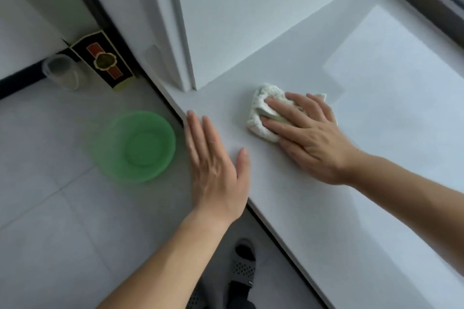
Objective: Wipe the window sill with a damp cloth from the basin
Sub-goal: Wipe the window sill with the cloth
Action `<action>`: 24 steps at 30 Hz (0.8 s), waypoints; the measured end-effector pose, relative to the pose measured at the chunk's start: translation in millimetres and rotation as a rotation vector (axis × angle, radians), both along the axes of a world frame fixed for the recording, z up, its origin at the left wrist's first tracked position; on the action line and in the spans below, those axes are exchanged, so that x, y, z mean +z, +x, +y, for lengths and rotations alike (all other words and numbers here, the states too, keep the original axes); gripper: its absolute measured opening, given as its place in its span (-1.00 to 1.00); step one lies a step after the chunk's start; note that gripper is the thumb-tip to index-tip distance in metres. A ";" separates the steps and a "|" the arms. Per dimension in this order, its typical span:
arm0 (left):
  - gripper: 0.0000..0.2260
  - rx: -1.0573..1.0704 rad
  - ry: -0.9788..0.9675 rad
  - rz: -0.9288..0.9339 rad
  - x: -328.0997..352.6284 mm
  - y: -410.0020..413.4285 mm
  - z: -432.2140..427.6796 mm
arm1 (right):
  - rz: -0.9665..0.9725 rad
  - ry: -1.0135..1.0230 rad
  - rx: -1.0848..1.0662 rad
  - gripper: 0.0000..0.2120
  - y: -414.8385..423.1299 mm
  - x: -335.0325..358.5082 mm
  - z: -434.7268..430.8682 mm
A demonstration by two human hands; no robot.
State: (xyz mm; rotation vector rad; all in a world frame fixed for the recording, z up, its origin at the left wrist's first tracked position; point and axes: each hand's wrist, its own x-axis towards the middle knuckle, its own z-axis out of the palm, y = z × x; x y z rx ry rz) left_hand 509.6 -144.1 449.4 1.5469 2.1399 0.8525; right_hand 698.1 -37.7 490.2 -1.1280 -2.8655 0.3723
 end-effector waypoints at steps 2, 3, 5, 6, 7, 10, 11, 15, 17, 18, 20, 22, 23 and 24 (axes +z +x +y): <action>-0.29 0.000 0.047 -0.106 -3.8 9.1 -11.4 | 0.023 0.002 0.049 -0.58 -12.3 1.7 2.0; -0.29 0.005 0.071 -0.162 -5.8 12.8 -15.2 | 0.033 0.016 0.099 -0.57 -30.9 1.0 7.4; -0.28 0.044 0.106 -0.271 -8.6 20.0 -17.2 | 0.035 0.033 0.191 -0.57 -73.7 -3.8 22.8; -0.27 0.077 0.118 -0.322 -9.9 22.5 -16.1 | 0.045 0.049 0.216 -0.57 -90.8 -5.1 30.5; -0.26 0.104 0.131 -0.368 -10.7 24.4 -15.1 | 0.048 0.068 0.229 -0.57 -98.9 -5.4 35.2; -0.27 0.171 0.177 -0.495 -11.3 30.5 -14.8 | 0.062 0.102 0.273 -0.58 -69.1 -7.8 23.3; -0.28 0.194 0.179 -0.529 -10.8 32.7 -16.7 | 0.060 0.094 0.296 -0.58 -50.1 -7.2 10.2; -0.30 0.237 0.137 -0.641 -7.4 49.5 -29.7 | 0.005 0.040 0.491 -0.58 5.5 -3.4 -19.7; -0.28 0.261 0.144 -0.669 -2.9 57.0 -29.0 | -0.013 0.066 0.485 -0.58 -3.0 -3.8 -1.6; -0.28 0.285 0.149 -0.696 -0.3 59.8 -25.9 | 0.004 0.089 0.432 -0.58 -12.3 -5.2 5.6; -0.30 0.342 0.163 -0.773 4.0 62.7 -17.5 | 0.043 0.083 0.305 -0.57 -22.4 -5.1 3.0; -0.28 0.378 0.179 -0.821 4.6 62.5 -12.7 | 0.042 0.088 0.323 -0.57 1.7 -7.1 -20.4; -0.25 0.382 0.176 -0.809 3.3 61.8 -10.1 | 0.032 0.088 0.366 -0.57 22.6 -7.2 -33.8; -0.22 0.378 0.157 -0.778 2.1 61.1 -7.3 | 0.031 0.080 0.408 -0.57 44.3 -5.3 -46.9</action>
